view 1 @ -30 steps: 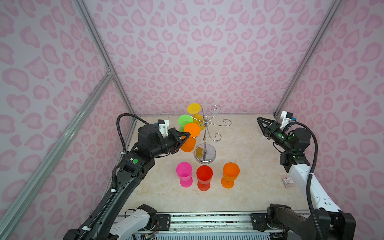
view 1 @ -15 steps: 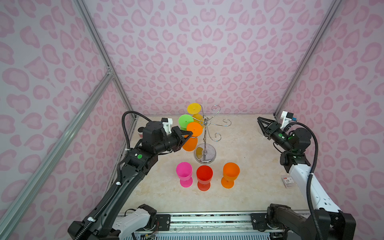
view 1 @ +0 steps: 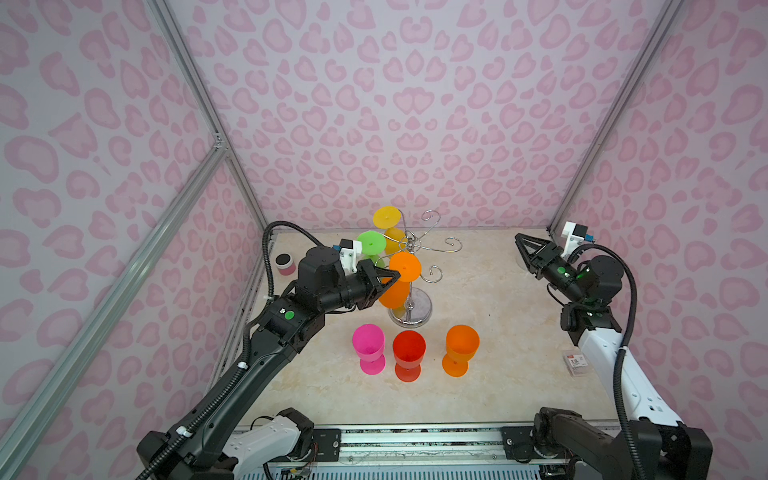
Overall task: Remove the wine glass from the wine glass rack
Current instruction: 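Lift the orange glass up off the rack hook with the left gripper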
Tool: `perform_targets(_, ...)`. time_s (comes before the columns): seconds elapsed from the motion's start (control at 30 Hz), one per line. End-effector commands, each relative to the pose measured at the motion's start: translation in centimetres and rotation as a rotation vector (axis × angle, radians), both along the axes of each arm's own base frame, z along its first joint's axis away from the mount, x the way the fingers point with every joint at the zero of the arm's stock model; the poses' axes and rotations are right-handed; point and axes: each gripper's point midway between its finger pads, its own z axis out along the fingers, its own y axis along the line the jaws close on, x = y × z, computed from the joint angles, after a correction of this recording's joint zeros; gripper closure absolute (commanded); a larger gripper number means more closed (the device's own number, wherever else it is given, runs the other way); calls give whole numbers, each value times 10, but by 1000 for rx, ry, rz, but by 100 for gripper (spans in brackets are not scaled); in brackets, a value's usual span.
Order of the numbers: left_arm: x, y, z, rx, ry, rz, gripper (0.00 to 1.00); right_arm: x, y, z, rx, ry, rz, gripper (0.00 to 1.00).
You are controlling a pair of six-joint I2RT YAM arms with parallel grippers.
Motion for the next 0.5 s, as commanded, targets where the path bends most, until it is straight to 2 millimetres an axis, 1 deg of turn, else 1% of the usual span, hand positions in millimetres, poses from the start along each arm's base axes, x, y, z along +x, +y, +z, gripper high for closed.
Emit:
perform_targets(0.0,-2,-2,6,-17,-31,-10,98,-2,1,4,-5,-17,6,65)
perform_targets(0.23,-16,-5,8,-18,-28,-33,98,-3,1,6,-6,-21,5,65)
perform_targets(0.33,-25,-5,10,-23,-24,-51,98,-3,1,6,-6,-22,5,65)
perform_targets(0.47,-39,-5,17,-37,-31,-83,98,-3,1,9,-7,-26,4,65)
